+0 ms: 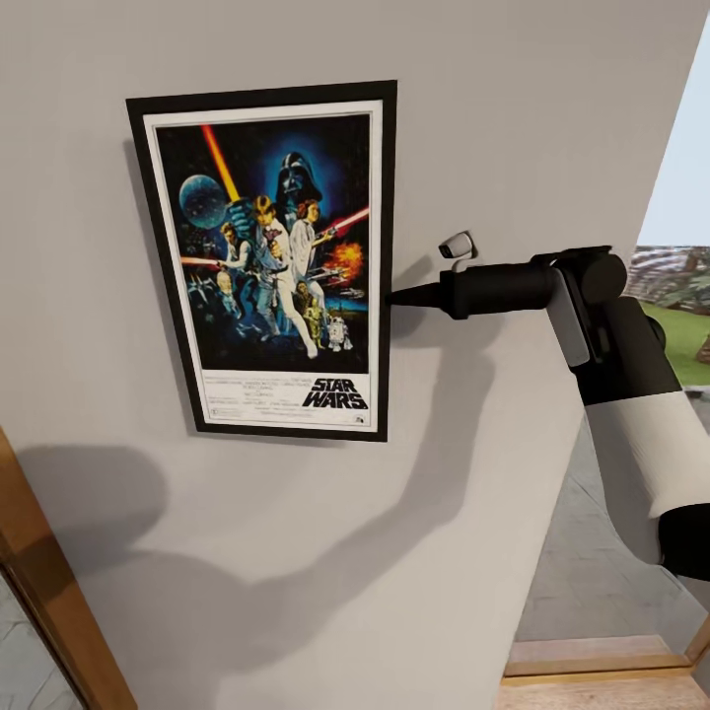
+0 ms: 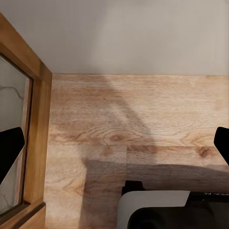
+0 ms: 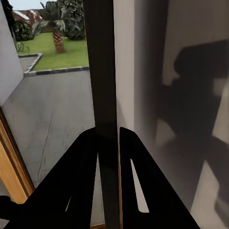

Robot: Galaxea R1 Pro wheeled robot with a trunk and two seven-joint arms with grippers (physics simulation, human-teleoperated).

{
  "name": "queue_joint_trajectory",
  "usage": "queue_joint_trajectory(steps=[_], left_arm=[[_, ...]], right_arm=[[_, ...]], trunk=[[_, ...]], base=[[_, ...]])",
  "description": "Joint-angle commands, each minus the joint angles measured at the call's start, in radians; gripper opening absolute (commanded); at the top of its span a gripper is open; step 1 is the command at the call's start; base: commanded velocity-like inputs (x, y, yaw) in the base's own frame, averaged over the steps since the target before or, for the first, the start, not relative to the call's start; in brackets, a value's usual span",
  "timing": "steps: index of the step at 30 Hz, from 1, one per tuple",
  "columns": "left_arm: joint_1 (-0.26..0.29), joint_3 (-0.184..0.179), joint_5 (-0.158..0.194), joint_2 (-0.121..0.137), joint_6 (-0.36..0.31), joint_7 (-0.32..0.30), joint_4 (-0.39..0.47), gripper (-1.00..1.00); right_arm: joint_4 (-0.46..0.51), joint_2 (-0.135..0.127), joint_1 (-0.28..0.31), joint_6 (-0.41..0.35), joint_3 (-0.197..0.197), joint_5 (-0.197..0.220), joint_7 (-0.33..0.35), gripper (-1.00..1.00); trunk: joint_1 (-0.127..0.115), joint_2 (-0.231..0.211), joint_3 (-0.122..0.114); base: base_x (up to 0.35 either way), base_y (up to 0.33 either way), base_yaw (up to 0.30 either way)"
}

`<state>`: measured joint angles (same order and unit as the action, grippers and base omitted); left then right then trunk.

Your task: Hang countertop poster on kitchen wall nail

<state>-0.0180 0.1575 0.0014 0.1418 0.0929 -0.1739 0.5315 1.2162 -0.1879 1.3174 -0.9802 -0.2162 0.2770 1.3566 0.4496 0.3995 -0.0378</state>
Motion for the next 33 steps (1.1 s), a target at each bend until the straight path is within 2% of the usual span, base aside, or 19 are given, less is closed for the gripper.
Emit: queue_joint_trajectory(steps=[1, 33], left_arm=[[0.0, 0.005, 0.0, -0.001, 0.001, -0.008, 0.001, 1.0], [0.0, 0.005, 0.0, 0.0, 0.0, -0.008, 0.001, 1.0]], right_arm=[[0.0, -0.001, 0.0, -0.009, -0.002, 0.005, 0.003, -1.0], [0.002, -0.001, 0.0, -0.009, -0.002, 0.004, 0.003, -1.0]], trunk=[[0.0, 0.001, 0.0], [0.0, 0.001, 0.0]], base=[[0.0, 0.0, 0.0], [0.016, 0.0, 0.0]])
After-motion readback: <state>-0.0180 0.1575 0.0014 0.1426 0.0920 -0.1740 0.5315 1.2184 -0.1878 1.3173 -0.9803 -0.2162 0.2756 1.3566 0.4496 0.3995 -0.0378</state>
